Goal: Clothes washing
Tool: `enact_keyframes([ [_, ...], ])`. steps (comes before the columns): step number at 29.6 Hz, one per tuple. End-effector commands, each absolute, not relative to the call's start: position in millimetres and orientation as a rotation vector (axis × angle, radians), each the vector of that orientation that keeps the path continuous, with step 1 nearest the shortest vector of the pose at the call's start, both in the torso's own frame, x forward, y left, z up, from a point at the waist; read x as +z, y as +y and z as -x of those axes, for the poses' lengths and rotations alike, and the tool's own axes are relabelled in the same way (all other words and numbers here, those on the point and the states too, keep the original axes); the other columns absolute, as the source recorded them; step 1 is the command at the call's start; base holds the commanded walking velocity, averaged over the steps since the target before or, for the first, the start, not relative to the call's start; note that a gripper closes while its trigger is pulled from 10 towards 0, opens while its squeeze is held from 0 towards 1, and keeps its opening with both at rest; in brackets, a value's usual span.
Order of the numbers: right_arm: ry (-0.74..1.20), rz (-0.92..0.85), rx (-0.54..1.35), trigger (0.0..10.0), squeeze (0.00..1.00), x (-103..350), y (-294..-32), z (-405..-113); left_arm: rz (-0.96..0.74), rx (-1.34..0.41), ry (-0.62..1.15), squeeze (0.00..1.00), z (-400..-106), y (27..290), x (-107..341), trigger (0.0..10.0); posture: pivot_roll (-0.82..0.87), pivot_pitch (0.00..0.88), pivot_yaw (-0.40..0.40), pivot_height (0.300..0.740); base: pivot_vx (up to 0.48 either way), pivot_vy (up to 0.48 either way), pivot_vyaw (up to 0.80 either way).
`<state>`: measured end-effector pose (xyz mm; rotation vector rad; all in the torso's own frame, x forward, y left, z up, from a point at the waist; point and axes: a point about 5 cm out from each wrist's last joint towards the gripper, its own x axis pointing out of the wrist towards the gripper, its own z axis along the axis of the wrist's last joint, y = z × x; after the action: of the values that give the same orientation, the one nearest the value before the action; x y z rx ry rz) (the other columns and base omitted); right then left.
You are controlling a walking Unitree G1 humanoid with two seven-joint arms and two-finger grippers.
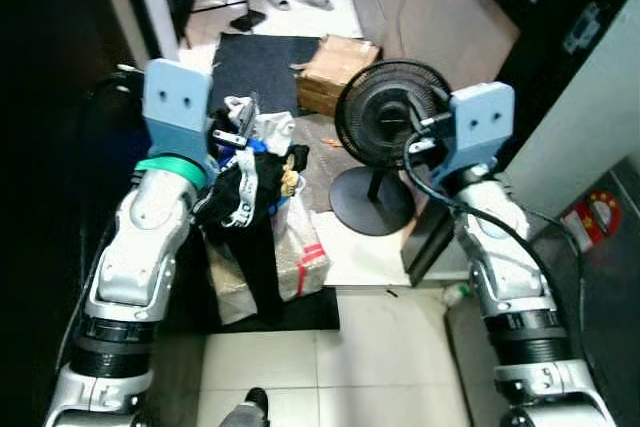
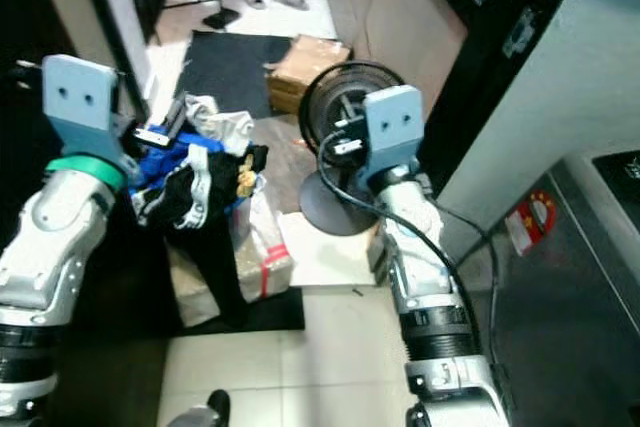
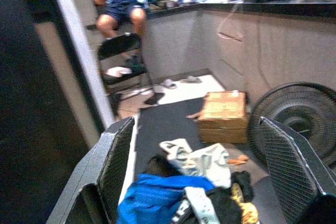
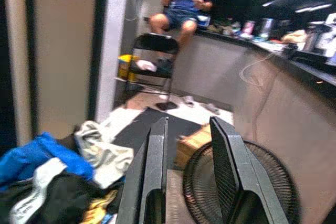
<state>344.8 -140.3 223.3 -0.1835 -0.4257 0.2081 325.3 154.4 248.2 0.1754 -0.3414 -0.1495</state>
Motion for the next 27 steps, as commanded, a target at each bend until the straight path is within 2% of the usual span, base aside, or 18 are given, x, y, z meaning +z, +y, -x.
enact_keyframes([
  [1, -0.412, 0.182, 0.202, 10.0, 0.0, 219.7, -143.0, -344.8, -0.185, -0.156, -0.324, 0.0, -326.2, 152.3, 244.2, 10.0, 0.01, 0.028, 0.002, 0.74, 0.0, 0.0, 0.79],
  [13, -0.414, 0.175, 0.201, 10.0, 0.0, 219.6, -142.7, -344.6, -0.185, -0.15, -0.319, 0.0, -327.2, 152.6, 243.0, 10.0, 0.02, 0.03, 0.004, 0.74, 0.0, 0.0, 0.79],
  [16, -0.406, 0.114, 0.18, 10.0, 0.0, 219.1, -143.3, -345.6, -0.2, -0.136, -0.328, 0.0, -327.9, 153.6, 243.6, 10.0, 0.02, 0.031, 0.004, 0.74, 0.29, 0.0, 0.0],
  [27, -0.387, 0.1, 0.165, 10.0, 0.0, 214.9, -146.0, -346.6, -0.188, -0.138, -0.332, 0.0, -329.8, 152.6, 243.9, 10.0, 0.01, 0.026, 0.006, 0.74, 0.439, 0.0, 0.0],
])
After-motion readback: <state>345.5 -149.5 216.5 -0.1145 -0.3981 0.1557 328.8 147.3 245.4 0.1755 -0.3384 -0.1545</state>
